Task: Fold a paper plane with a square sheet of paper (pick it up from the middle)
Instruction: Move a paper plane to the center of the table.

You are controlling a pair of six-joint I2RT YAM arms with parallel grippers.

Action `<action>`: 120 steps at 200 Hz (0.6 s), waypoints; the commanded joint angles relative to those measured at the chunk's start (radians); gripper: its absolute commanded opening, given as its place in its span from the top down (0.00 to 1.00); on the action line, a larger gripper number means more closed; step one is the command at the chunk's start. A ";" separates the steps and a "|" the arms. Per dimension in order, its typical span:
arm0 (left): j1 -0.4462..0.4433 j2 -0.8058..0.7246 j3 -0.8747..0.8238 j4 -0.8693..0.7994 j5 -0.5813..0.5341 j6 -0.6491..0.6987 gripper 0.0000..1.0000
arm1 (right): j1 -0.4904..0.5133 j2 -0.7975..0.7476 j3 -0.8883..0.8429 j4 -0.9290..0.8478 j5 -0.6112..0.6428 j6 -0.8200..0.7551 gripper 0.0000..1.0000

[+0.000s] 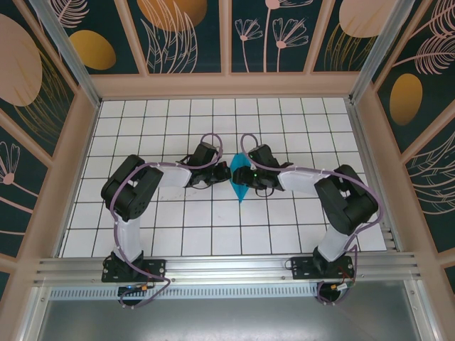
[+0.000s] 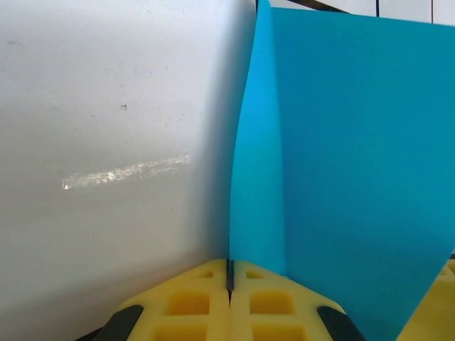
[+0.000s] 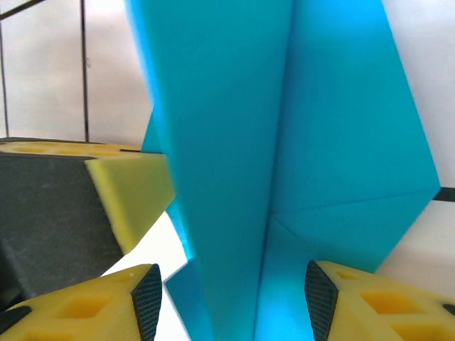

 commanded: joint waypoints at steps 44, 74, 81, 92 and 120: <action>0.009 0.030 0.020 -0.048 -0.023 0.009 1.00 | -0.002 -0.048 0.005 -0.046 0.067 -0.007 0.42; 0.009 0.030 0.019 -0.057 -0.031 0.013 1.00 | -0.002 -0.042 0.003 -0.056 0.091 -0.006 0.42; 0.009 0.032 0.021 -0.058 -0.031 0.012 1.00 | -0.002 -0.040 0.004 -0.055 0.094 -0.007 0.41; 0.010 0.034 0.021 -0.060 -0.032 0.012 1.00 | -0.001 -0.039 0.004 -0.058 0.101 -0.006 0.40; 0.010 0.035 0.024 -0.062 -0.032 0.014 1.00 | -0.002 -0.038 0.002 -0.055 0.099 -0.013 0.39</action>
